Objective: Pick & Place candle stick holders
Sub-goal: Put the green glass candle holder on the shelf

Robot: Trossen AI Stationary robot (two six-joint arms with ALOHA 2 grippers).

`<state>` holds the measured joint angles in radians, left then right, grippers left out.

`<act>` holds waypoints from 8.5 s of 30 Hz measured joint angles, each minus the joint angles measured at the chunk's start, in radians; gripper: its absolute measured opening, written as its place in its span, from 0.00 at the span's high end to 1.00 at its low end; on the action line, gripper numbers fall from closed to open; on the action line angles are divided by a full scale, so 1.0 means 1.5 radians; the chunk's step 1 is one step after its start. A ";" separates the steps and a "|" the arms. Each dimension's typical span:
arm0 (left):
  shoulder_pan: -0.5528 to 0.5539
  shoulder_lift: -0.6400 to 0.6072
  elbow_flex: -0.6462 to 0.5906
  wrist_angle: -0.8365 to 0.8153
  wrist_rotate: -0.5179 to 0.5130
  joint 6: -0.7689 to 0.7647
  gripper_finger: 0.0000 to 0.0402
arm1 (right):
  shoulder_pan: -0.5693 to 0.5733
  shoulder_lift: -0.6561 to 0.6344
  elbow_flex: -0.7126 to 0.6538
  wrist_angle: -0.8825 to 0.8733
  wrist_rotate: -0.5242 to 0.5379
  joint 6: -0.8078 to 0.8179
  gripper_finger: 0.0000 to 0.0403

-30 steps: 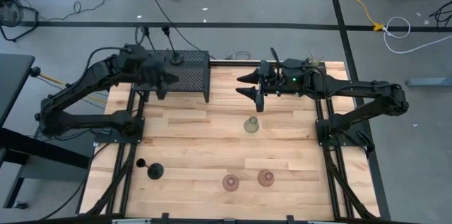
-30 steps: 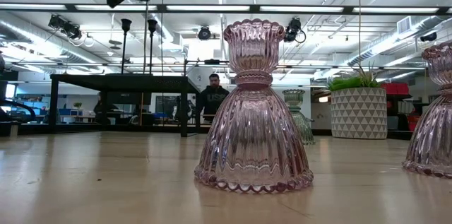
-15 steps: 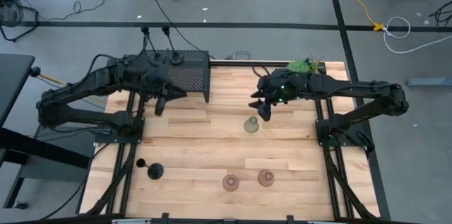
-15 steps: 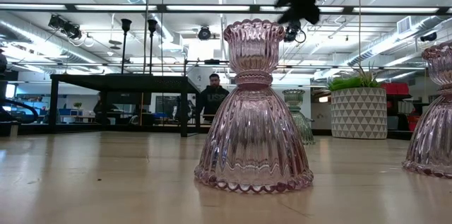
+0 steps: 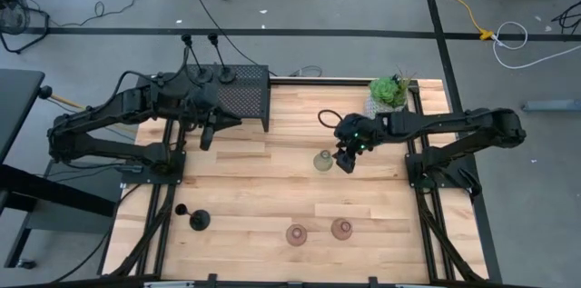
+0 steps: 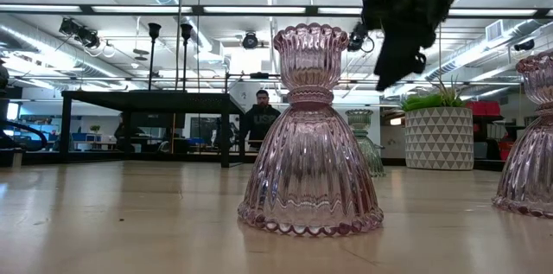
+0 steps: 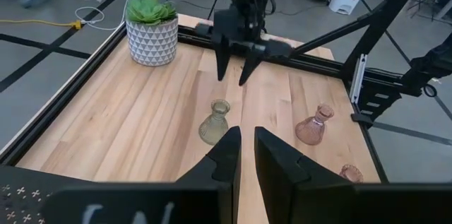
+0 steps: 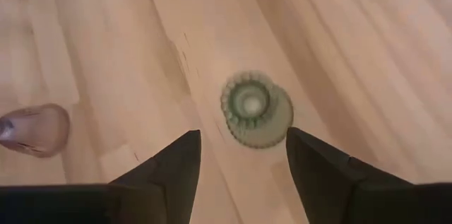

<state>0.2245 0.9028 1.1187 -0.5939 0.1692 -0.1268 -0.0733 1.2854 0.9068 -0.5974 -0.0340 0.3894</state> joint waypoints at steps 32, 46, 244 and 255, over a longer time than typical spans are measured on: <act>0.000 0.000 0.000 -0.001 -0.012 -0.001 0.89 | 0.012 0.008 -0.244 0.435 0.037 0.060 0.35; 0.000 0.000 0.000 -0.001 -0.012 -0.001 0.89 | 0.027 0.113 -0.244 0.568 0.061 0.067 0.35; -0.040 0.328 0.000 0.523 0.034 -0.123 0.26 | 0.027 0.027 0.262 0.281 0.097 -0.132 0.68; -0.040 0.328 0.000 0.537 0.038 -0.148 0.26 | 0.027 0.027 0.262 0.279 0.098 -0.131 0.68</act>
<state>0.1642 1.3945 1.1191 0.2122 0.2264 -0.3485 -0.0328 1.3254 1.3003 -0.1793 0.1123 0.1928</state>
